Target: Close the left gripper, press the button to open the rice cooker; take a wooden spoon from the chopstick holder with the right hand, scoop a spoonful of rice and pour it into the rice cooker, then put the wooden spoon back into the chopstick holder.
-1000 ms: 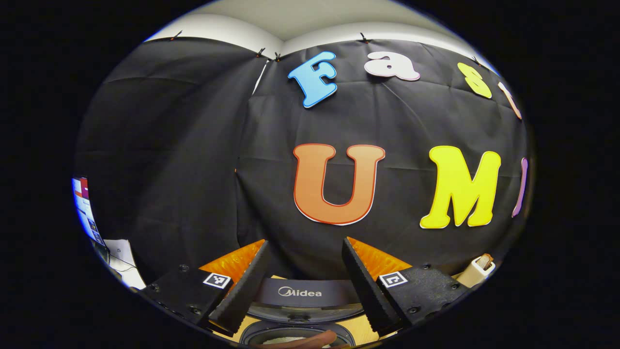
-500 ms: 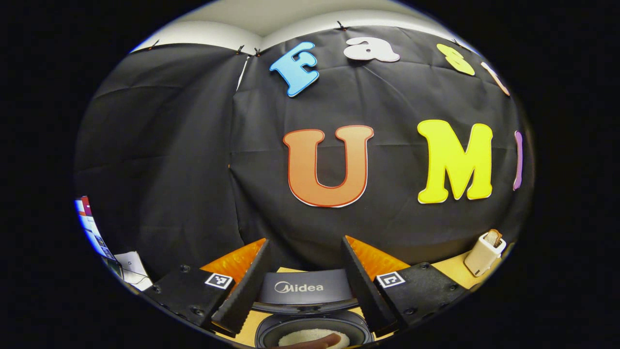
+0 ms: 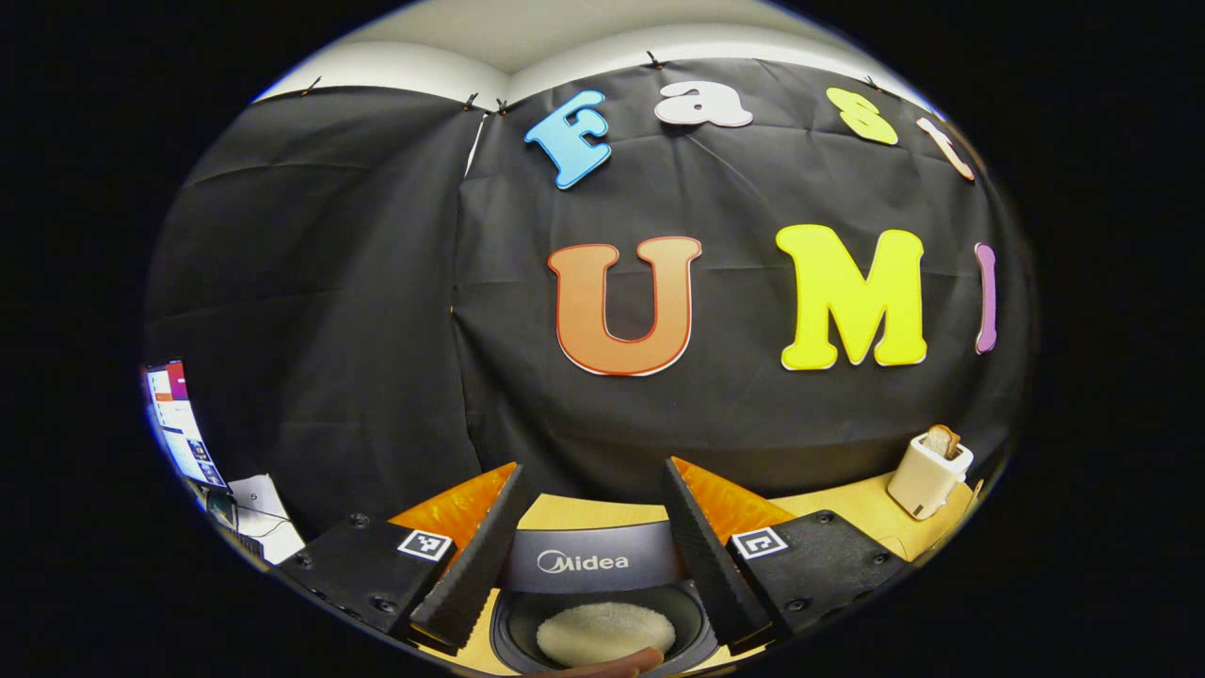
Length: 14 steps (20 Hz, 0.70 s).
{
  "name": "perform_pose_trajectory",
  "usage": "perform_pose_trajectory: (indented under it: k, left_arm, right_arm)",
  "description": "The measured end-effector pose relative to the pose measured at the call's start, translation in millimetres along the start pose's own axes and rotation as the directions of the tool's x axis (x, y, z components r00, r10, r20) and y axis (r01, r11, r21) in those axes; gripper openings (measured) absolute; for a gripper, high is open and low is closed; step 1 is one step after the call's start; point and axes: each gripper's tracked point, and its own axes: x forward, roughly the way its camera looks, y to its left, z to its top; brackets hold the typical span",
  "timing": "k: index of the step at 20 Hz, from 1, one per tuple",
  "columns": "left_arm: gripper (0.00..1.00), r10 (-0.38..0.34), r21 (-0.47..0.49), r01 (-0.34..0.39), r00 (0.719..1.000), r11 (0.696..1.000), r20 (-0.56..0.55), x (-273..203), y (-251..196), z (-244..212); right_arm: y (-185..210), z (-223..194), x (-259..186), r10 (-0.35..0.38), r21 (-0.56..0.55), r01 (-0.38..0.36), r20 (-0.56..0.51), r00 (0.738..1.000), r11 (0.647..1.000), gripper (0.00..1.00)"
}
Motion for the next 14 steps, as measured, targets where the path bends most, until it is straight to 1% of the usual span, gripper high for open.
perform_pose_trajectory:
  k: [1,2,3,6,7,8,9,10,11,12,13,14]
  left_arm:
    - [0.92,-0.008,-0.003,0.008,1.000,1.000,-0.007,-8.2,-2.2,-8.3]
    - [0.92,-0.017,-0.008,0.017,1.000,1.000,-0.020,-15.8,-3.8,-17.2]
    - [0.92,-0.025,-0.010,0.025,0.999,1.000,-0.030,-22.6,-5.6,-27.4]
    - [0.92,-0.033,-0.023,0.031,0.997,0.999,-0.064,-39.0,-9.6,-55.0]
    - [0.92,-0.032,-0.022,0.030,0.997,0.999,-0.068,-44.0,-11.1,-63.1]
    - [0.92,-0.034,-0.020,0.033,0.997,0.999,-0.070,-47.5,-13.0,-70.2]
    - [0.92,-0.039,-0.017,0.038,0.996,0.999,-0.076,-48.9,-15.2,-76.3]
    - [0.92,-0.044,-0.019,0.043,0.995,0.999,-0.091,-50.6,-16.3,-84.7]
    - [0.92,-0.048,-0.032,0.045,0.993,0.998,-0.105,-53.8,-17.1,-92.8]
    - [0.92,-0.051,-0.042,0.046,0.992,0.998,-0.117,-56.1,-17.5,-98.9]
    - [0.92,-0.052,-0.043,0.047,0.991,0.998,-0.127,-56.7,-19.0,-105.3]
    - [0.92,-0.050,-0.040,0.044,0.989,0.998,-0.140,-56.0,-20.1,-112.3]
  right_arm:
    - [4.3,3.3,-4.2,0.001,-0.008,-0.001,0.007,1.000,1.000,0.96]
    - [9.2,6.9,-8.1,0.005,-0.013,-0.005,0.011,1.000,1.000,0.93]
    - [16.0,9.6,-11.7,0.016,-0.021,-0.015,0.014,1.000,1.000,0.96]
    - [30.6,13.1,-24.3,0.024,-0.048,-0.023,0.011,1.000,0.999,0.96]
    - [34.7,15.4,-27.8,0.025,-0.058,-0.024,0.014,1.000,0.998,0.93]
    - [39.7,16.2,-31.4,0.026,-0.065,-0.025,0.015,1.000,0.998,0.96]
    - [43.8,16.9,-35.8,0.028,-0.070,-0.027,0.013,1.000,0.997,0.96]
    - [46.7,17.3,-38.4,0.030,-0.070,-0.029,0.012,0.999,0.997,0.93]
    - [48.5,16.3,-41.0,0.028,-0.068,-0.027,0.006,1.000,0.997,0.93]
    - [48.9,14.0,-43.8,0.022,-0.069,-0.022,-0.004,1.000,0.997,0.96]
    - [49.4,14.9,-45.7,0.017,-0.068,-0.017,-0.007,1.000,0.998,0.93]
    - [50.3,16.0,-47.5,0.014,-0.067,-0.014,-0.007,1.000,0.998,0.96]
